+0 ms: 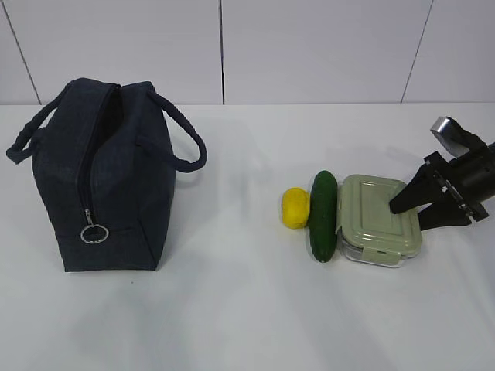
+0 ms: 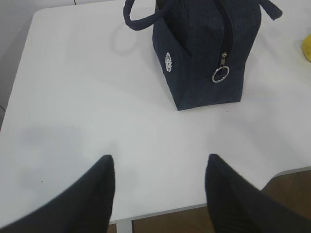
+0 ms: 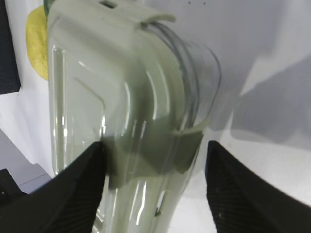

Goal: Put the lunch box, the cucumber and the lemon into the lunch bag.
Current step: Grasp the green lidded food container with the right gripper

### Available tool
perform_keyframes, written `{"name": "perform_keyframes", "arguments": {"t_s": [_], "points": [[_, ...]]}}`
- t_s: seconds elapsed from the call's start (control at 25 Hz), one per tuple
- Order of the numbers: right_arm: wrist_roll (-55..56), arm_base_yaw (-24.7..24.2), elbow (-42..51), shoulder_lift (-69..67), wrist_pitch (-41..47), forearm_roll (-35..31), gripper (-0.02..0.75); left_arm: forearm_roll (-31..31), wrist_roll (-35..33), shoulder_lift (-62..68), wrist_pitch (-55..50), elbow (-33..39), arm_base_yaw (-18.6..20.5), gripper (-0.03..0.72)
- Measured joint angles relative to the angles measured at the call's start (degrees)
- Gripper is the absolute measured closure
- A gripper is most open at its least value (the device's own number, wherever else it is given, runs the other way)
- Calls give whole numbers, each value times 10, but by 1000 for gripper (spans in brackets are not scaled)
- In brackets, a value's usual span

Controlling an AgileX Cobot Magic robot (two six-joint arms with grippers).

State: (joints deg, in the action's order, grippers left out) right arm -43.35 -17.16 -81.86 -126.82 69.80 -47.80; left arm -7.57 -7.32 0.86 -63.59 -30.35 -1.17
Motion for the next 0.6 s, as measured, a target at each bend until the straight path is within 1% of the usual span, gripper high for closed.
{"name": "perform_keyframes", "arguments": {"t_s": [0.6], "points": [[19,1,0,1,2,4,246,0,0,0,0,0,0,263]]}}
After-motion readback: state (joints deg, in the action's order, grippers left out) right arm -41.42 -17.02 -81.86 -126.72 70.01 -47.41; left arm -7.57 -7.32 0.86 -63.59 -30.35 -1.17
